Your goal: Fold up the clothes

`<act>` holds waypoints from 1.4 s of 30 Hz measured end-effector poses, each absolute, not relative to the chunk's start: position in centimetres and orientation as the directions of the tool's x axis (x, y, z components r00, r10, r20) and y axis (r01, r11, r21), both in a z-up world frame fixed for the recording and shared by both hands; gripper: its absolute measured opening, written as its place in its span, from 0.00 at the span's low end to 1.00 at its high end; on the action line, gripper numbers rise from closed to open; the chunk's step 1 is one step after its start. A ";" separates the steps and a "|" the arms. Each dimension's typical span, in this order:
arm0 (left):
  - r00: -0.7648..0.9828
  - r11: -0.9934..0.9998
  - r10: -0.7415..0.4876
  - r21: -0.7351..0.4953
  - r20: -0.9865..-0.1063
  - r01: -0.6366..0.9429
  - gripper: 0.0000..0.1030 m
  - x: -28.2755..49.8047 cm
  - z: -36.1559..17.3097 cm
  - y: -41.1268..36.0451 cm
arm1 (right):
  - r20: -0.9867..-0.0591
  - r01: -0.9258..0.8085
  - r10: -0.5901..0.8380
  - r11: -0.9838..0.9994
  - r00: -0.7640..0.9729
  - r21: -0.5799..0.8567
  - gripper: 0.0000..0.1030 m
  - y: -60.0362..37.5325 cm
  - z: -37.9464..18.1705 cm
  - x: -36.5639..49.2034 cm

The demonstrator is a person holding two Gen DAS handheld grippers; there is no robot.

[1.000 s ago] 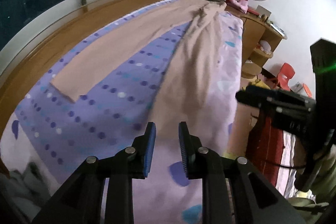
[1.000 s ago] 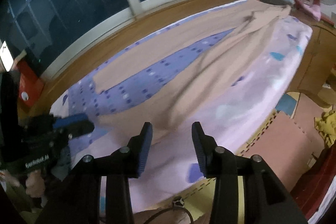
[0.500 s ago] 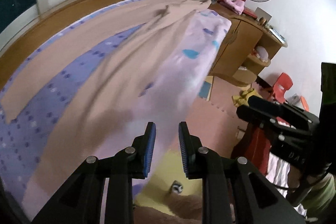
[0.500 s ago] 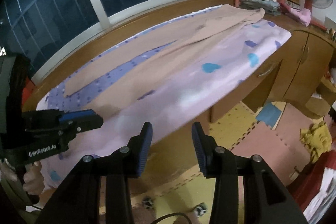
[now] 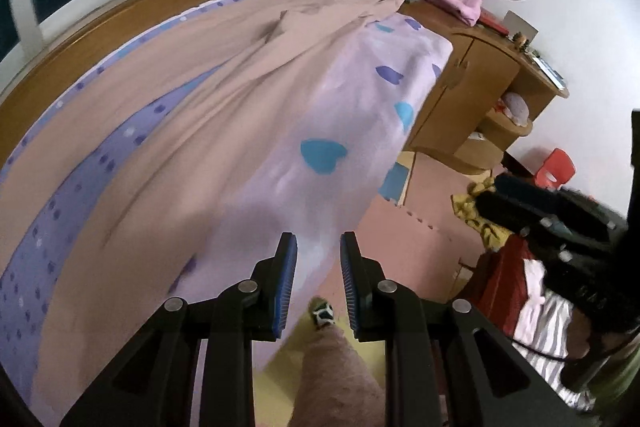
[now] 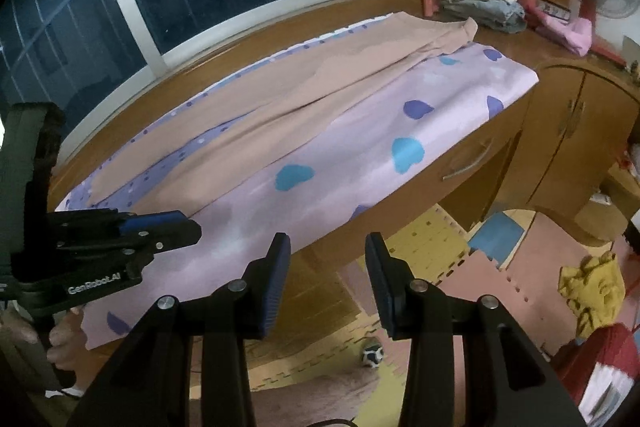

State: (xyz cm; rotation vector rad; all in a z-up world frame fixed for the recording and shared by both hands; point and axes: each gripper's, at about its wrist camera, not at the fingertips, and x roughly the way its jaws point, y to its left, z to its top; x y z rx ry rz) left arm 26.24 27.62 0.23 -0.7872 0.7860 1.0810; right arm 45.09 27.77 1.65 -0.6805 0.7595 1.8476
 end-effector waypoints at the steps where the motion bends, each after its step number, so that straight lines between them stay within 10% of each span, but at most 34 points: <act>1: 0.264 0.268 0.443 -0.154 -0.857 -0.951 0.21 26.6 -0.1 28.4 | -0.739 -0.926 0.572 -0.323 -0.355 0.195 0.38 28.7 1.7 45.5; 42: -0.063 -0.305 0.518 -0.115 -0.853 -0.945 0.21 40.7 -2.5 47.0 | -0.784 -0.810 0.386 -0.535 -0.487 0.240 0.38 70.1 -1.8 62.7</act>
